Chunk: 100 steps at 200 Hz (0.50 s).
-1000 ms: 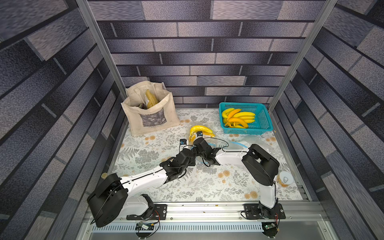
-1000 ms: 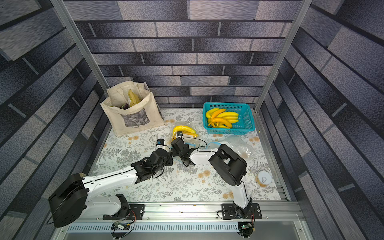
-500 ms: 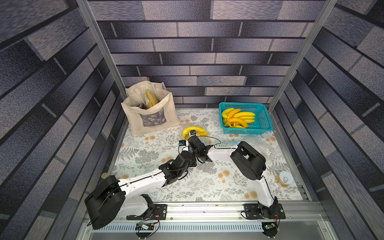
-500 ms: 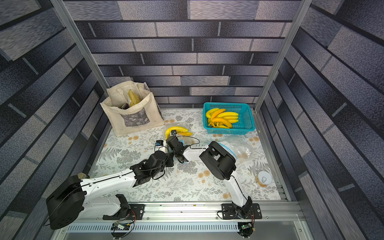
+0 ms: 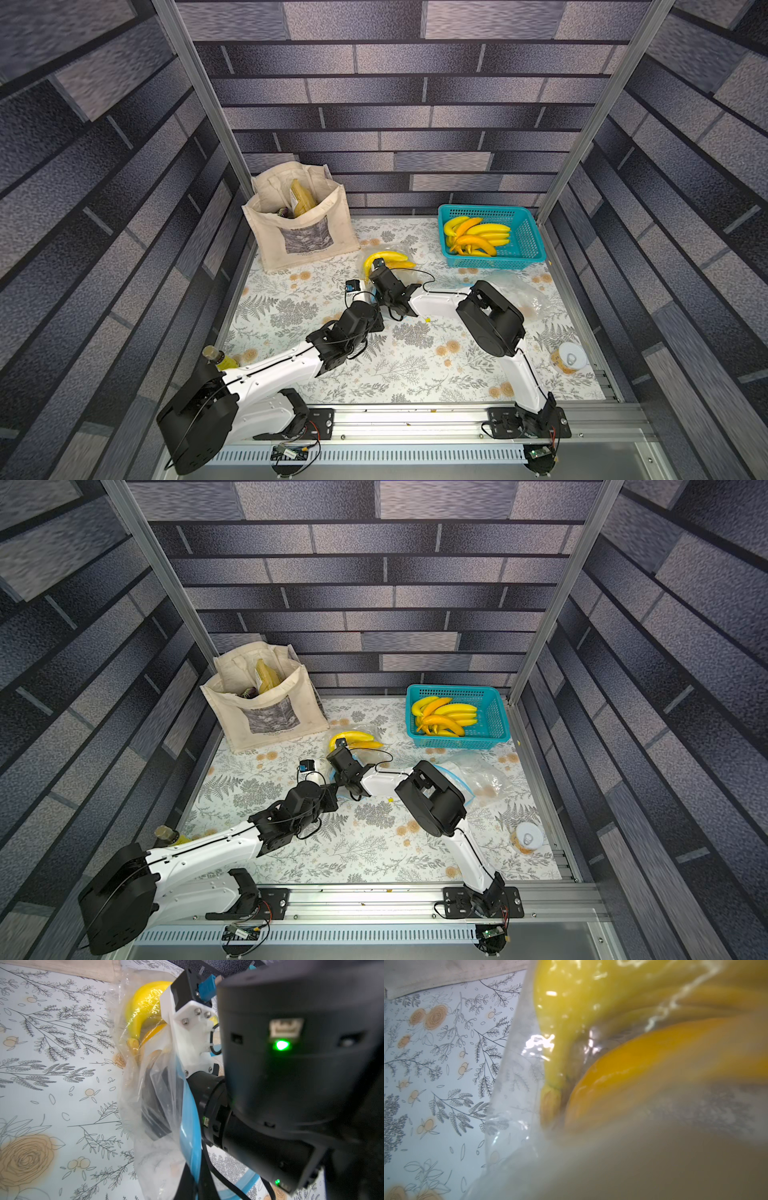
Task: Open the zip-top bag and take out the banana
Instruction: Pick up the banana from the zipper food storage bag.
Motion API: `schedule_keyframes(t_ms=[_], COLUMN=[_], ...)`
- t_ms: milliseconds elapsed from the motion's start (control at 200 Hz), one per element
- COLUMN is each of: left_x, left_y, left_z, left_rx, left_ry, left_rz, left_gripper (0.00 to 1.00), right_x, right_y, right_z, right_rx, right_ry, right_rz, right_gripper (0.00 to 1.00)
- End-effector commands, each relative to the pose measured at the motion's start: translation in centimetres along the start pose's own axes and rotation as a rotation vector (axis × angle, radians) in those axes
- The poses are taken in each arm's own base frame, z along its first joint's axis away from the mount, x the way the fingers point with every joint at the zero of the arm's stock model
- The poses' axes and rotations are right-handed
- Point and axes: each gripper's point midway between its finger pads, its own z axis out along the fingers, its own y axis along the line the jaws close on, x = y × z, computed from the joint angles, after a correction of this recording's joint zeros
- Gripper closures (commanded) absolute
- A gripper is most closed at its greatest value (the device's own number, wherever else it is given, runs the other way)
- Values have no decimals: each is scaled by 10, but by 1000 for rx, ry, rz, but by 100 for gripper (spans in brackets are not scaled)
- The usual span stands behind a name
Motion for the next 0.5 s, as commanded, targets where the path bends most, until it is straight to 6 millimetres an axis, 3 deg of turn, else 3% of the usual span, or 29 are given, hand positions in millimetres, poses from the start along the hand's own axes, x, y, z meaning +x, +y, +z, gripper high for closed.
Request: schedule_keyframes(t_ms=[0,115,275,341,361,496], left_x=[6,9,19,20,21,23], left_y=[16,26,34,33,33,35], left_z=[-6,-6,0,2,2,5], left_rx=[-36,-84,-105,-108,-110,-128], left_ry=[28,41,60,69,72,85], left_rz=[5,31,42,54,58,77], left_gripper=[99,99,99,99,99,99], right_x=[34,30,34,45,36,39], right_y=[-28,-18,15,17,23,31], right_z=[1,-14,-50,-61,-73,-97], right_rx=[52,-23,-208,-244,-272,-367], right_ry=[140,138,230,279,259,277], right_rz=[-5,-4,-50,-70,-74,-80], right_gripper=[100,100,100,100,100,100])
